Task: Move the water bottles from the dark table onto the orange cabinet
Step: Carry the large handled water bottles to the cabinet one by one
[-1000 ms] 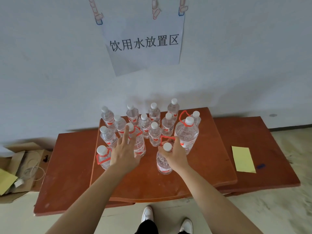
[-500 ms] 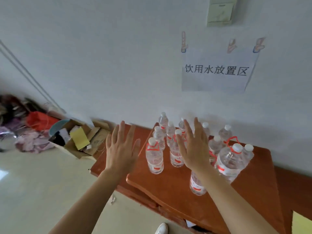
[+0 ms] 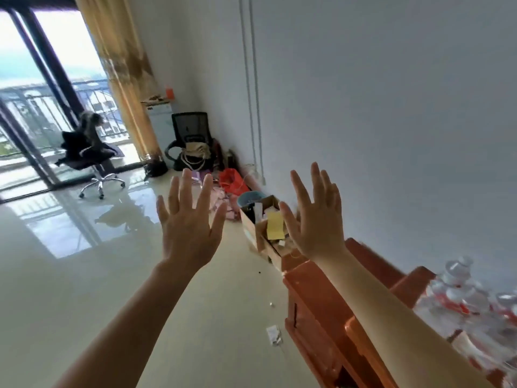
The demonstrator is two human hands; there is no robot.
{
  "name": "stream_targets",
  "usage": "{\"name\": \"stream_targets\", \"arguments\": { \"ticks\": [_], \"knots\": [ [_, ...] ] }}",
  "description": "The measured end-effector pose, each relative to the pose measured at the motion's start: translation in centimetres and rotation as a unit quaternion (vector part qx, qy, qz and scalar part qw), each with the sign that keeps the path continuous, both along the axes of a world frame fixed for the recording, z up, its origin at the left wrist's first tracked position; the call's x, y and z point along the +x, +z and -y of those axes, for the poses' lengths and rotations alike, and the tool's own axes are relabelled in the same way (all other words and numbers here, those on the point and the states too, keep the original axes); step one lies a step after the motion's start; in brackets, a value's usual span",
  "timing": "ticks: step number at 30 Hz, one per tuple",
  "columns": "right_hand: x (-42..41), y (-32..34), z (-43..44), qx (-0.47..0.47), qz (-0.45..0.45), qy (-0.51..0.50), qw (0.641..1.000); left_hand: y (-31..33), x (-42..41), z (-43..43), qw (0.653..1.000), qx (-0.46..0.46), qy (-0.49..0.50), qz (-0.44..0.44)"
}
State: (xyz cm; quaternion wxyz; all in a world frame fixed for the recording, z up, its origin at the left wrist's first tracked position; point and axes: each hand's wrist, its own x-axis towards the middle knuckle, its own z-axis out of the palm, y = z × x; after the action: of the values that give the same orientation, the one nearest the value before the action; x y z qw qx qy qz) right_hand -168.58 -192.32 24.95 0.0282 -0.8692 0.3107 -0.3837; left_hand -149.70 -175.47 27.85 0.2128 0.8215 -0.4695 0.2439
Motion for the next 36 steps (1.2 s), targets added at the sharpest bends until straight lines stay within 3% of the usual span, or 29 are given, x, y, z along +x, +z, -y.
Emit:
{"name": "stream_targets", "arguments": {
  "ticks": [5,9,14,21,27,30,34,36],
  "knots": [
    [19.7,3.0,-8.9,-0.026,0.022,0.096,0.995,2.9,15.3,-13.2,0.991,-0.035,0.125,0.037],
    [36.0,5.7,-18.5,-0.054,0.032,0.211,0.975,5.6,26.7,-25.8,0.966,-0.046,0.246,0.063],
    [50.0,6.8,-27.9,-0.071,0.056,0.322,0.942,6.6,35.4,-36.9,0.926,-0.052,0.363,0.089],
    [69.7,4.3,-39.2,-0.079,0.074,0.468,0.877,4.4,46.7,-48.4,0.866,-0.042,0.491,0.08],
    [88.2,6.3,-48.2,-0.064,0.074,0.57,0.816,5.2,59.0,-56.0,0.805,-0.009,0.592,0.041],
    [96.1,8.0,-54.2,-0.059,0.067,0.624,0.776,6.2,63.5,-60.2,0.771,0.01,0.633,0.062],
    [104.1,8.6,-63.8,-0.051,0.053,0.69,0.72,6.3,67.9,-67.4,0.715,0.017,0.697,0.054],
    [105.3,8.2,-66.3,-0.058,0.069,0.698,0.71,6.1,68.4,-69.2,0.71,0.019,0.701,0.066]
  ]
}}
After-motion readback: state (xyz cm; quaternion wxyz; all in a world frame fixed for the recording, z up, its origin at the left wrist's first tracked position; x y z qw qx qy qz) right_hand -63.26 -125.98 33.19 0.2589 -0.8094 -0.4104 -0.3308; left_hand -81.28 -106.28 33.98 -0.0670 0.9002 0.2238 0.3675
